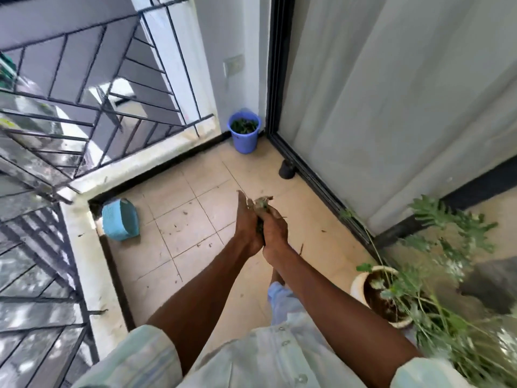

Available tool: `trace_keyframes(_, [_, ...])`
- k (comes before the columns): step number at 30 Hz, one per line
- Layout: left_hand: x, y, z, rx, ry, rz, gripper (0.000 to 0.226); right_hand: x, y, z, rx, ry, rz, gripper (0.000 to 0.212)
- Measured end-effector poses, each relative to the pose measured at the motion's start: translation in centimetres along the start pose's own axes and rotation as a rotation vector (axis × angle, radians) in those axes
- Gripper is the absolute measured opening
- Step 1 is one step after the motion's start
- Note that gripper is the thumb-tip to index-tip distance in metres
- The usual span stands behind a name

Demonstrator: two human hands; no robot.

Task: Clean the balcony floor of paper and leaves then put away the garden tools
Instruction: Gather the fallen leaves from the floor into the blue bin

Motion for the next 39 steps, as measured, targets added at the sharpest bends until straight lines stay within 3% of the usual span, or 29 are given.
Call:
trace_keyframes(6, [8.8,-8.0,-6.3,0.071,-0.062,0.126,0.07,-9.6,-4.2,-9.9,-0.054,-0.042,-0.139,0.015])
trace_keyframes(12, [15.0,-11.5,-13.1,0.115,-0.119,0.16,0.063,-13.5,-7.9,-18.7,0.021,-0.084,-0.085,0.021])
trace_keyframes(16, [18.8,-12.1,-17.8,0.153,-0.145,0.189,0.08,-14.9,-10.0,-24.7,0.105,-0.169,-0.128,0.025])
trace_keyframes(23, [28.6,-9.3,-31.0,0.266,-0.081,0.096,0.074,-17.9,-17.0,-38.6,0.152,-0.215,-0.13,0.023])
trace_keyframes(28, [37.5,-7.4,-38.0,0.33,-0.009,-0.231,0.047,-20.6,-22.1,-47.8,0.2,-0.21,-0.108,0.018])
trace_keyframes(32, [43.4,-5.6,-43.2,0.42,0.049,-0.464,0.019,-20.5,-24.4,-54.1,0.268,-0.237,-0.055,0.027])
trace_keyframes(36, [47.8,-5.0,-48.4,0.506,-0.042,-0.831,0.019,-18.8,-24.8,-61.7,0.349,-0.263,0.02,0.038])
trace_keyframes(39, [49.7,-4.9,-53.0,0.454,-0.076,-1.117,0.032,-17.9,-25.9,-67.1,0.353,-0.275,0.12,0.039])
Point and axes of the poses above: each hand's wrist, its own z-axis away from the middle knuckle, its own y-axis out of the back of the hand, x = y × z, the point moved 5 cm from there along -z, towards the middle knuckle, and after that the axes turned 5 degrees about y, right-handed, at the moved point
